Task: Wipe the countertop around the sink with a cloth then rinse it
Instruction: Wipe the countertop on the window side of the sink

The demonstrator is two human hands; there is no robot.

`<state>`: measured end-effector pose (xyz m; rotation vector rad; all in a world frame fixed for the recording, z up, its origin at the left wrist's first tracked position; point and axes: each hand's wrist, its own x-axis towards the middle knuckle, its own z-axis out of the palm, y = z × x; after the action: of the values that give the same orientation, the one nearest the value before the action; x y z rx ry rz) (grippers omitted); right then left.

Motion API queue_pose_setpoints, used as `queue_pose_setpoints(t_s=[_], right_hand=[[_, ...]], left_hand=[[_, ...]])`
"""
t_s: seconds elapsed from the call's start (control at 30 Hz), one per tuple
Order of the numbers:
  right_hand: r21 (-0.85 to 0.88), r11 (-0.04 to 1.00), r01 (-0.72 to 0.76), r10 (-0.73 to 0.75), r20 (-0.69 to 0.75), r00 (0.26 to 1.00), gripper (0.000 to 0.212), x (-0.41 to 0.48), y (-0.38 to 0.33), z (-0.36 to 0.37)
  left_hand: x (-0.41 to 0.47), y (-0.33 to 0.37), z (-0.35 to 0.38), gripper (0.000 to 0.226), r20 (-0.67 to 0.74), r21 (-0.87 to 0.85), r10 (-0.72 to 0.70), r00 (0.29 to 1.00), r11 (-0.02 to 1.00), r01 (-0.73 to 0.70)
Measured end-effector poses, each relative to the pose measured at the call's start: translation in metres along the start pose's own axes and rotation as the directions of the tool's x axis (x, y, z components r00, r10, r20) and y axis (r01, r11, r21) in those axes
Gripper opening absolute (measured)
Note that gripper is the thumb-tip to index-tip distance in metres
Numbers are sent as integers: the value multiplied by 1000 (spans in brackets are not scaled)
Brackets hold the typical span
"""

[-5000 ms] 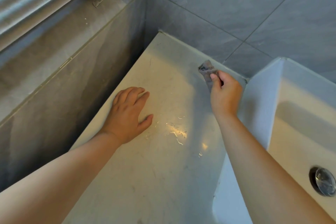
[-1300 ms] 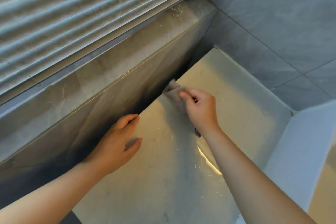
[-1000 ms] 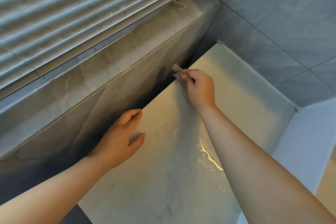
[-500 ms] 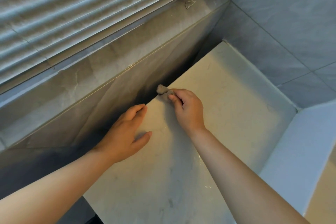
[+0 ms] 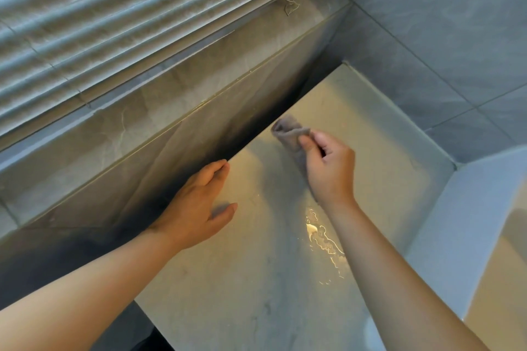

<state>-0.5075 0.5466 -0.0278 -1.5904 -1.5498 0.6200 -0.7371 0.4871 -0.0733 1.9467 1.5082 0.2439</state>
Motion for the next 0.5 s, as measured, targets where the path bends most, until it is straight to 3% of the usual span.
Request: queue_pose_setpoints(t_s=[0.3, 0.5], right_hand=[[-257, 966, -13, 9, -16, 1000, 16, 41, 53, -30], [-191, 976, -108, 99, -59, 993, 18, 16, 63, -7]], left_hand=[[0, 3, 0, 76, 8, 28, -5, 1000, 1000, 5], [-1, 4, 0, 77, -2, 32, -4, 1000, 999, 4]])
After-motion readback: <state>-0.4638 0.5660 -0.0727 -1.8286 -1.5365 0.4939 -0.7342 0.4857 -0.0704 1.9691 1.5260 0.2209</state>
